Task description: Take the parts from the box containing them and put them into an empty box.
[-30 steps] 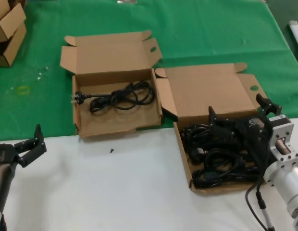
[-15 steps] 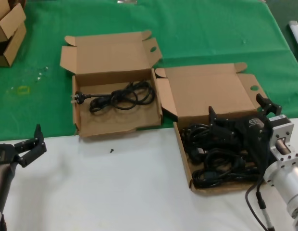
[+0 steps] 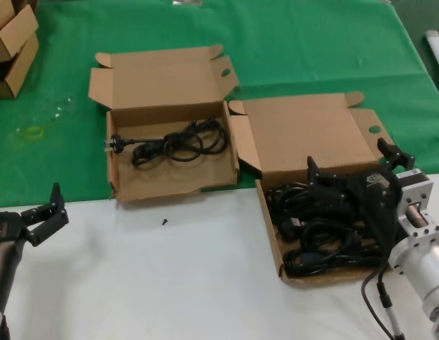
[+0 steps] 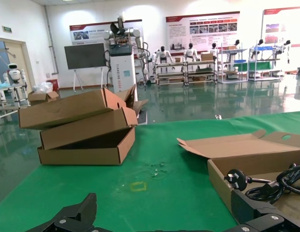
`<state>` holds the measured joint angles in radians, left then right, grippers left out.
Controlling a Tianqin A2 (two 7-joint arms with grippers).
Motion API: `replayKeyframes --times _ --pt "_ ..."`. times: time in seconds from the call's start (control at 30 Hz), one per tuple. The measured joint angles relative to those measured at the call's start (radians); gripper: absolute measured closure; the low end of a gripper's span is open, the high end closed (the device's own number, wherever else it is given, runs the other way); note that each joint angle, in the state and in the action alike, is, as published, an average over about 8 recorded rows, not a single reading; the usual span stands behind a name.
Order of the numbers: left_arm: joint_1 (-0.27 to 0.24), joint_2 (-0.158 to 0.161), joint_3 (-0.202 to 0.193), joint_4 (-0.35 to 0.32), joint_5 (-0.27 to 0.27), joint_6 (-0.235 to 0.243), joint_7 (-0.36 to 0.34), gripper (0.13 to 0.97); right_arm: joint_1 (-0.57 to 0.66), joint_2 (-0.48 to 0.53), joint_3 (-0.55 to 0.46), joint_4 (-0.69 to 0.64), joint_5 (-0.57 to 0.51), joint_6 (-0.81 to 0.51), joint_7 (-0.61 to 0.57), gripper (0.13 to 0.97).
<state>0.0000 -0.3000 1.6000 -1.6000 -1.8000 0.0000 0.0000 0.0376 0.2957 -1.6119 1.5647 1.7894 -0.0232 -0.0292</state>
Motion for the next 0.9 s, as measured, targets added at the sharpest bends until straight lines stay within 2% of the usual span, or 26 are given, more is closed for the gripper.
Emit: replayKeyframes --times 0.9 --pt "0.000 0.000 0.000 0.000 0.000 0.000 0.000 0.132 0.000 0.000 0.000 0.000 0.000 0.000 0.000 0.129"
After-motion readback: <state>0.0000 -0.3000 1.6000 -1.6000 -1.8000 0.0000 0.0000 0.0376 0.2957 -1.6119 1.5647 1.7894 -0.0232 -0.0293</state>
